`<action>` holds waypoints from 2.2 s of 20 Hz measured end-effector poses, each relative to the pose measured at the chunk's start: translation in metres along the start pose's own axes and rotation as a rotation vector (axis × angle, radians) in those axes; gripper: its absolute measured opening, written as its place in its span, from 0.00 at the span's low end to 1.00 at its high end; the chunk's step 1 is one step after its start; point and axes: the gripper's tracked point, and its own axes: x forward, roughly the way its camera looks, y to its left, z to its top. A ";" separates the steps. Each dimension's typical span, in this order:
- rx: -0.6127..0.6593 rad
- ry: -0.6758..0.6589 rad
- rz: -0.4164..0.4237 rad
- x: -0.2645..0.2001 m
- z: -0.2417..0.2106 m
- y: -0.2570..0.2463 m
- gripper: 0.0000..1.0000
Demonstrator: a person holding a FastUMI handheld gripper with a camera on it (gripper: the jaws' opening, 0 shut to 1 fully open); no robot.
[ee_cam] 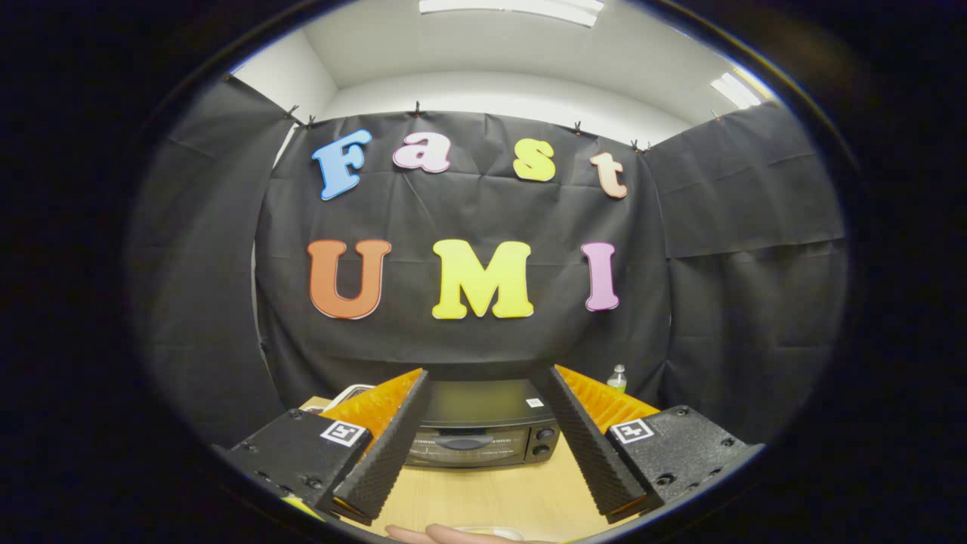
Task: Open the toaster oven, put the food inside, and close the toaster oven door.
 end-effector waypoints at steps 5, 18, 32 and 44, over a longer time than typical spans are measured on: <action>0.010 0.004 0.076 0.039 -0.023 0.013 1.00; -0.114 0.174 0.055 0.197 -0.168 0.023 1.00; -0.001 0.434 0.078 0.192 -0.232 0.034 1.00; 0.058 0.442 0.112 0.105 -0.288 0.021 1.00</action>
